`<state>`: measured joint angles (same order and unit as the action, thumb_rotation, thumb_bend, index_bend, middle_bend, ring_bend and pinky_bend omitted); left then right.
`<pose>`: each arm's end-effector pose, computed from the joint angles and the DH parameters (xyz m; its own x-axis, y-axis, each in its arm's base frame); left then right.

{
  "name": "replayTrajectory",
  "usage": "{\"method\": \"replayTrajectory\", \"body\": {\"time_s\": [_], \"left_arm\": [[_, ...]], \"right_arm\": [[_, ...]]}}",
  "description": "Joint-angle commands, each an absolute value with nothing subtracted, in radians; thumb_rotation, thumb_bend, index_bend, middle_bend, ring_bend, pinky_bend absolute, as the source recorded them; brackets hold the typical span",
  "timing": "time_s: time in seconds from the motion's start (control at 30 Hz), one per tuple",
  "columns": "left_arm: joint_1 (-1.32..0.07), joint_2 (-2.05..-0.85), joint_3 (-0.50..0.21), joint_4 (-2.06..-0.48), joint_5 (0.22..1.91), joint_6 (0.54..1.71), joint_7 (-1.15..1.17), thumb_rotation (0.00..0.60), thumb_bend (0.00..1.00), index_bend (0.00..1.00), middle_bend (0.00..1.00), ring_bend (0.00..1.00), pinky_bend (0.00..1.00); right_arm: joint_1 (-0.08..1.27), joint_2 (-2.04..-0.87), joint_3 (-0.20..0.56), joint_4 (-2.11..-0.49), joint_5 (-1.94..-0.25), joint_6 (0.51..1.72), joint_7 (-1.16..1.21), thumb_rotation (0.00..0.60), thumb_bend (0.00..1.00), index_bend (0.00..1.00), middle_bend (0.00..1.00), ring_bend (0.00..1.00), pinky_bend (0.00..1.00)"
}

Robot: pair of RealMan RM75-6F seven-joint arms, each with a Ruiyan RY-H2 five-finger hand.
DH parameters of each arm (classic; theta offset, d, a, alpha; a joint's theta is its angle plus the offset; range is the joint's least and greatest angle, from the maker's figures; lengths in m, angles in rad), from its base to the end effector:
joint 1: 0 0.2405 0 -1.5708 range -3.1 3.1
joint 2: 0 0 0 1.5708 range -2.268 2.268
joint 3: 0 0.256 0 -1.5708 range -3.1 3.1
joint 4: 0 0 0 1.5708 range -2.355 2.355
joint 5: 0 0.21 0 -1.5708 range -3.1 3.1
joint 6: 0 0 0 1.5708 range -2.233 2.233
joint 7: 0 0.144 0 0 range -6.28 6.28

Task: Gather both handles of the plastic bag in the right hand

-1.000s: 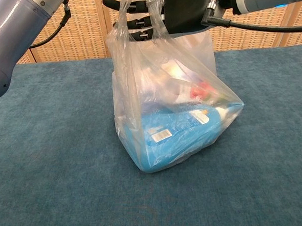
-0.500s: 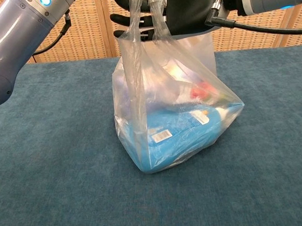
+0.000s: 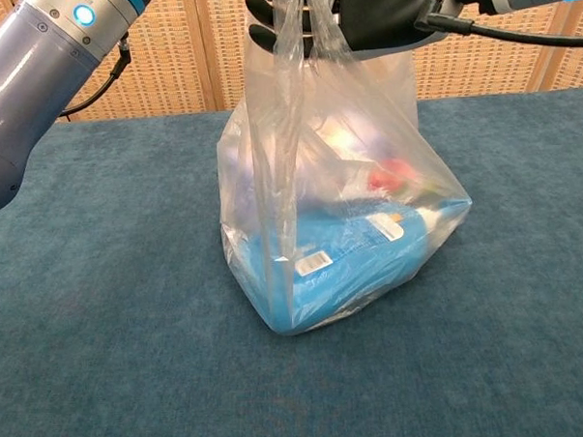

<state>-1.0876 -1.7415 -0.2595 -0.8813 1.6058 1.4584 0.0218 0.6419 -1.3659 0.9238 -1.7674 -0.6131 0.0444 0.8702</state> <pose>-0.0079 0.4107 0.0402 0.1638 -0.4949 0.8534 0.5133 -0.6960 -0.5021 -0.0167 -0.3620 0.0770 -0.8118 -0.5753 -0.0998 -0.2805 0.5341 -0.7976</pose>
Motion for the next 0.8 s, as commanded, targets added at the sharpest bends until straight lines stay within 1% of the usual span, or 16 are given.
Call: {"method": "replayTrajectory", "body": {"time_s": [0.03, 0.27, 0.43, 0.47, 0.53, 0.6, 0.67, 0.7, 0.8], "left_arm": [[-1.082, -1.738, -0.262, -0.876, 1.599, 1.458, 0.014, 0.6, 0.39, 0.0, 0.0, 0.0, 0.0], [-1.066, -1.72, -0.249, -0.872, 1.603, 1.461, 0.0, 0.6, 0.39, 0.0, 0.0, 0.0, 0.0], [-1.055, -1.717, -0.239, -0.863, 1.603, 1.46, -0.014, 0.6, 0.37, 0.0, 0.0, 0.0, 0.0], [-1.053, -1.715, -0.236, -0.861, 1.604, 1.459, -0.018, 0.6, 0.34, 0.0, 0.0, 0.0, 0.0], [-1.048, -1.707, -0.229, -0.862, 1.606, 1.453, -0.033, 0.6, 0.25, 0.0, 0.0, 0.0, 0.0], [-1.043, -1.696, -0.225, -0.866, 1.606, 1.448, -0.054, 0.6, 0.13, 0.0, 0.0, 0.0, 0.0], [-1.039, -1.684, -0.221, -0.873, 1.605, 1.44, -0.076, 0.6, 0.05, 0.0, 0.0, 0.0, 0.0], [-1.036, -1.674, -0.217, -0.88, 1.605, 1.434, -0.092, 0.6, 0.02, 0.0, 0.0, 0.0, 0.0], [-1.031, -1.65, -0.206, -0.895, 1.61, 1.422, -0.125, 0.6, 0.0, 0.0, 0.0, 0.0, 0.0]], "right_arm": [[0.638, -1.358, 0.925, -1.773, -0.611, 0.049, 0.868, 0.6, 0.43, 0.48, 0.6, 0.53, 0.47], [0.629, -1.33, 0.937, -1.784, -0.599, 0.033, 0.868, 0.6, 0.43, 0.51, 0.68, 0.61, 0.56], [0.63, -1.319, 0.941, -1.791, -0.591, 0.041, 0.867, 0.6, 0.43, 0.53, 0.7, 0.64, 0.58], [0.63, -1.318, 0.941, -1.792, -0.589, 0.044, 0.868, 0.6, 0.44, 0.53, 0.7, 0.64, 0.58], [0.633, -1.313, 0.937, -1.794, -0.586, 0.051, 0.867, 0.6, 0.44, 0.53, 0.7, 0.64, 0.58], [0.637, -1.307, 0.93, -1.794, -0.583, 0.059, 0.867, 0.6, 0.44, 0.53, 0.7, 0.64, 0.58], [0.64, -1.303, 0.924, -1.792, -0.58, 0.065, 0.868, 0.6, 0.44, 0.53, 0.7, 0.64, 0.58], [0.643, -1.301, 0.921, -1.79, -0.578, 0.068, 0.868, 0.6, 0.44, 0.53, 0.7, 0.64, 0.58], [0.646, -1.299, 0.916, -1.788, -0.573, 0.074, 0.871, 0.6, 0.44, 0.53, 0.7, 0.64, 0.58]]}}
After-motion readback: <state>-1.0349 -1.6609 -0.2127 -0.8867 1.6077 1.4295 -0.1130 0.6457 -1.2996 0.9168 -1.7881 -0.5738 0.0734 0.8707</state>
